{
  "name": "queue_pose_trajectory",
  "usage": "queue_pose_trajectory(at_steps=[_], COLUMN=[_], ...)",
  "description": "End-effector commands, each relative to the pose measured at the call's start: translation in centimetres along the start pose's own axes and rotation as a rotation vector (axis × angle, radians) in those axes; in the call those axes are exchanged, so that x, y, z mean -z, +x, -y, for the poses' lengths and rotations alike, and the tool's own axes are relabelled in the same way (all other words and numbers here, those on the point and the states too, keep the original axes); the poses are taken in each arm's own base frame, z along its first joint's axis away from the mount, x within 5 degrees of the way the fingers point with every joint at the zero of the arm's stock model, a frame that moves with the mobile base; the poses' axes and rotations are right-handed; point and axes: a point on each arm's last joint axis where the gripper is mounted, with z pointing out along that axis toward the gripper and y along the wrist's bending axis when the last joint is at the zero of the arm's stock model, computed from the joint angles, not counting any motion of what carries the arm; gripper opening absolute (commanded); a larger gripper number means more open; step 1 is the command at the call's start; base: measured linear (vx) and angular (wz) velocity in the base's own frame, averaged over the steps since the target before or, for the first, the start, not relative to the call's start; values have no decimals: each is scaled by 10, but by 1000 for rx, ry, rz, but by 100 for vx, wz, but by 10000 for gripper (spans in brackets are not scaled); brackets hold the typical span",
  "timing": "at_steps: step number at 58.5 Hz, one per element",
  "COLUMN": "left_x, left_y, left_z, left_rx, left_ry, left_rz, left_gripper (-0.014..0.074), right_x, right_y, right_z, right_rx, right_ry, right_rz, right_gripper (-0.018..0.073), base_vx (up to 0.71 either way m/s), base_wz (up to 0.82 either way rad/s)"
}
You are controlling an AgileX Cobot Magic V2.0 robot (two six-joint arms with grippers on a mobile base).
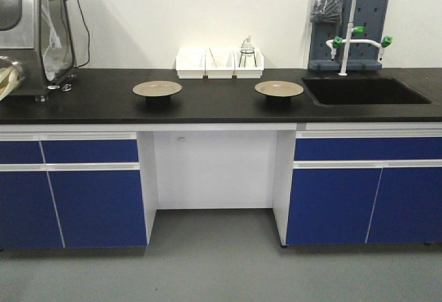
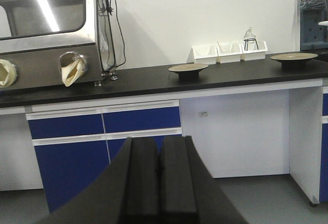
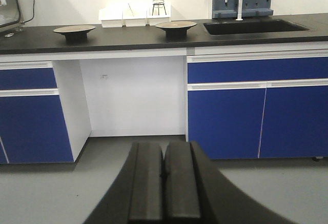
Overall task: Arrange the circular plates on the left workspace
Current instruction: 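Drive the base toward the bench between the two beige plates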
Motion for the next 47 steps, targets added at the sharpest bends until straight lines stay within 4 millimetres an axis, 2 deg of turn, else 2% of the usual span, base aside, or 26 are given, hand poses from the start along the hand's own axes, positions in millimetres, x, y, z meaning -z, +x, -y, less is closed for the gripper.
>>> queue_pose_trajectory(at_steps=[1, 47], left_x=[1, 1], left_y=[-4, -4], left_z=[-1, -1], left_rx=[17, 17], left_ry=[-13, -13], left_rz=[82, 82], left_gripper=[3, 3], right_x=[1, 1], right_y=[-5, -5], right_z=[-1, -1], right_rx=[13, 13], right_ry=[-7, -8], right_rz=[81, 81], right_gripper=[-1, -1], base_vx=[35, 44], base_wz=[-5, -6])
